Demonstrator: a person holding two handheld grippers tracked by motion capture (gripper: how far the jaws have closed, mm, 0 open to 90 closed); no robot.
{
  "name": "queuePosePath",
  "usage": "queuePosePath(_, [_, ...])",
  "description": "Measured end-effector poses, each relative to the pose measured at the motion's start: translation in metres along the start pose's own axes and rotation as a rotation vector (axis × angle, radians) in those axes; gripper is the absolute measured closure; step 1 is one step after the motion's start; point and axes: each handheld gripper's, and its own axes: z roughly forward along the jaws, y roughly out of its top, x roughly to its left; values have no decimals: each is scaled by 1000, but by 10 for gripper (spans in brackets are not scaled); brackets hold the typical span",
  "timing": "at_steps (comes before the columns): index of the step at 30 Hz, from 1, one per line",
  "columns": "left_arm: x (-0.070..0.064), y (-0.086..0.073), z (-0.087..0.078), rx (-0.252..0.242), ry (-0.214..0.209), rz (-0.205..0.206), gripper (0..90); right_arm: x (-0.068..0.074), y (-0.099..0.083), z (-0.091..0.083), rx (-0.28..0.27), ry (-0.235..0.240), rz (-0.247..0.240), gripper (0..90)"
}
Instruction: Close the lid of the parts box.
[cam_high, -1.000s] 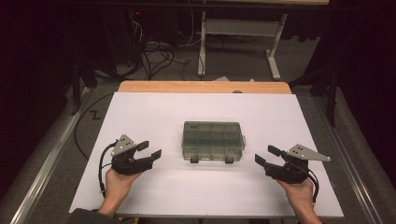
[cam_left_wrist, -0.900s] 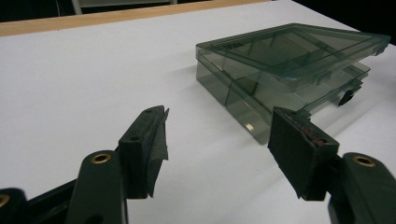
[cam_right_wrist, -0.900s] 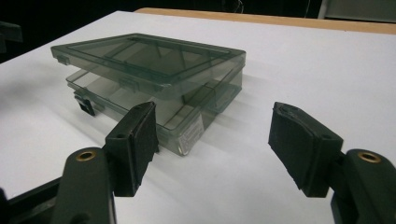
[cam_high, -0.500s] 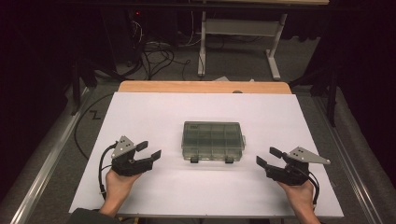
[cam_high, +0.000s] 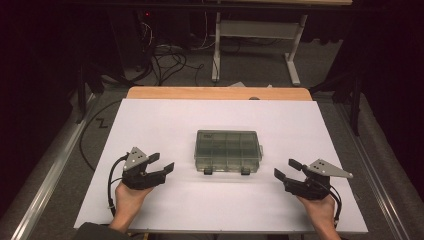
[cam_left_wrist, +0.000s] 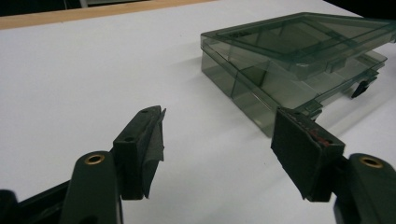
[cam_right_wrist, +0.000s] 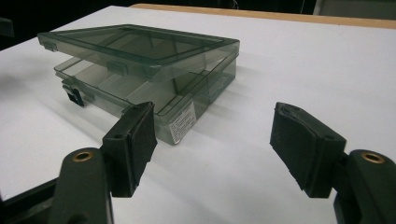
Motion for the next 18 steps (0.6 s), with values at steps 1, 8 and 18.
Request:
queuePosePath(1, [0,0,0,-1,0,-3,343,0,0,1,4,-1,2,326])
queuePosePath(8, [1,0,-1,-17,-3,-15,341,1,0,1,-4,-9,-18,321])
queuePosePath(18, [2,0,-2,-25,-6,-20,340,1,0,1,-7,-7,-17,316])
